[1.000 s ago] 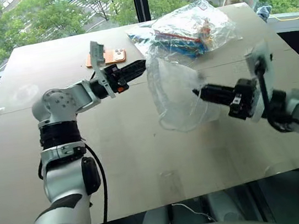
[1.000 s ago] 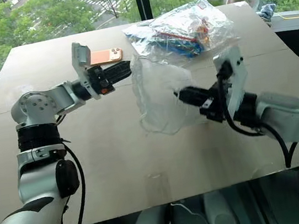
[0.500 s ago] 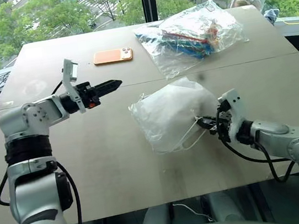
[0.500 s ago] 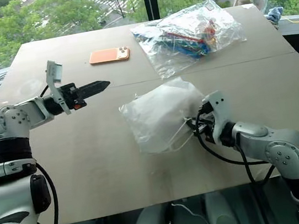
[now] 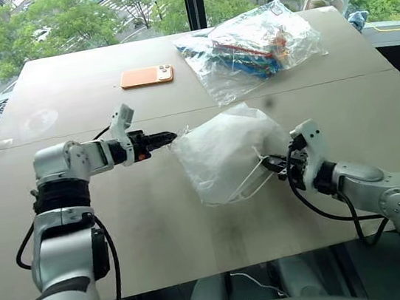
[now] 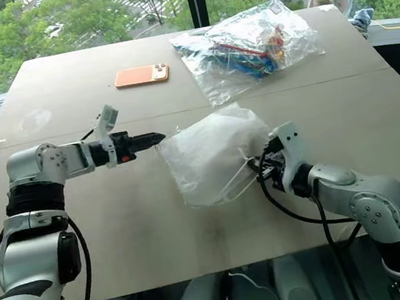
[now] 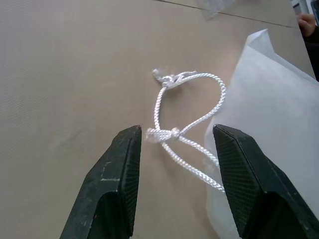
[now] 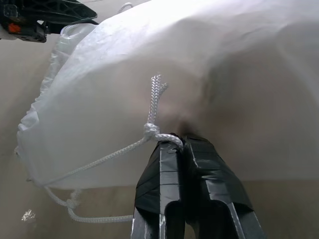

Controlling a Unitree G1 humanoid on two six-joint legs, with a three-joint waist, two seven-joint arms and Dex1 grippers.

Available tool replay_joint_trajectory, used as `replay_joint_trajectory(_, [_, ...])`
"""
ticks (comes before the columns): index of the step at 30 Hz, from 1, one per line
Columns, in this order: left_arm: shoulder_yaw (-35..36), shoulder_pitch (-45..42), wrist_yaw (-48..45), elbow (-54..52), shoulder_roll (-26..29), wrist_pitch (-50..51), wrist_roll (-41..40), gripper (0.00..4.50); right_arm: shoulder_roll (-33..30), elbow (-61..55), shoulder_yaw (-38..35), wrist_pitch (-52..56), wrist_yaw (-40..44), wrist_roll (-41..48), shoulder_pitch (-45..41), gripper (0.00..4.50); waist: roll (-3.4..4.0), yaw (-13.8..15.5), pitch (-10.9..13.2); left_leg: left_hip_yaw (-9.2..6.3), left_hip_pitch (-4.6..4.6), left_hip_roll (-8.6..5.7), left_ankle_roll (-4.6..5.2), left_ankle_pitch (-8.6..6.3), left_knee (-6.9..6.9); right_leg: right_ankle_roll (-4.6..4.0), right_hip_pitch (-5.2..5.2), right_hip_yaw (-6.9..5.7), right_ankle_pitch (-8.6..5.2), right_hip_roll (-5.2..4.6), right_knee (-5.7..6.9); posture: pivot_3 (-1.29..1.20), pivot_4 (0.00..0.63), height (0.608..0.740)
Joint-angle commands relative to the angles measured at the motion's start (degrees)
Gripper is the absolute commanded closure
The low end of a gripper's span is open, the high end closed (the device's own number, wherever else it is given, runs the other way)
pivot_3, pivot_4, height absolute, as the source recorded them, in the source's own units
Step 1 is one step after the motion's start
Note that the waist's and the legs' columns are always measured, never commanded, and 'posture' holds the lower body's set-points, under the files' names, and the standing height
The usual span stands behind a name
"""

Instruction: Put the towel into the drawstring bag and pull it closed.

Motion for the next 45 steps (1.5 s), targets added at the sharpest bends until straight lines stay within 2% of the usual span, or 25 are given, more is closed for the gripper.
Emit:
replay_joint_trajectory(1, [1.8, -2.1, 1.0, 1.6, 0.9, 3.6, 0.0, 2.2, 0.7, -2.6, -1.4, -0.1, 0.3, -0.4, -0.3, 4.5, 0.0, 0.0, 0.0, 0.0, 0.0, -0.01, 0.0, 0.0, 0.01, 0.0, 0.0, 0.0, 0.0, 0.0, 0.0, 0.0, 0.15, 0.74])
replay_joint_trajectory(5, [3.7, -4.8, 3.8, 3.2, -2.6, 11.6, -1.6, 2.2, 1.2, -2.3, -1.5, -0.1, 0.4, -1.2, -0.4, 4.5, 0.0, 0.5, 0.0, -0.04, -0.01, -0.01, -0.01, 0.0, 0.01, 0.0, 0.0, -0.02, 0.0, -0.04, 0.0, 0.0, 0.15, 0.74])
replay_joint_trajectory(10, [12.1, -9.4, 11.7, 11.2, -6.6, 14.1, -1.1, 2.2, 1.5, -3.2, -2.3, 0.4, 0.0, -1.7, 0.5, 4.5, -0.04, 0.5, 0.0, -0.06, -0.06, -0.05, 0.0, 0.0, 0.1, 0.0, 0.01, -0.06, 0.0, -0.03, 0.01, 0.0, 0.15, 0.74])
replay_joint_trajectory(24, [26.6, -14.4, 26.2, 25.2, -6.4, 11.7, -1.3, 2.2, 2.2, -5.7, -2.7, 1.6, -0.8, -4.3, 3.1, 4.5, -0.05, 0.4, 0.0, -0.08, -0.01, -0.06, -0.01, 0.0, 0.09, 0.0, -0.02, 0.0, 0.0, -0.14, 0.06, 0.0, 0.15, 0.74])
replay_joint_trajectory(31, [28.2, -15.1, 26.3, 26.1, -4.6, 12.2, -2.1, 2.2, 2.1, -6.2, -3.2, 1.9, -0.1, -5.1, 3.4, 4.5, -0.05, 0.3, 0.0, -0.07, -0.01, -0.06, -0.02, 0.0, 0.07, 0.0, -0.06, 0.05, 0.0, -0.13, 0.09, 0.0, 0.15, 0.74])
replay_joint_trajectory(45, [28.4, -17.2, 29.6, 30.0, -13.1, 7.0, -1.2, 2.2, 2.1, -6.3, -4.3, 3.0, 0.3, -5.8, 3.0, 4.5, -0.06, 0.6, 0.0, -0.16, -0.03, -0.27, -0.02, 0.0, 0.07, 0.01, -0.06, -0.02, 0.0, -0.31, 0.13, 0.0, 0.15, 0.74])
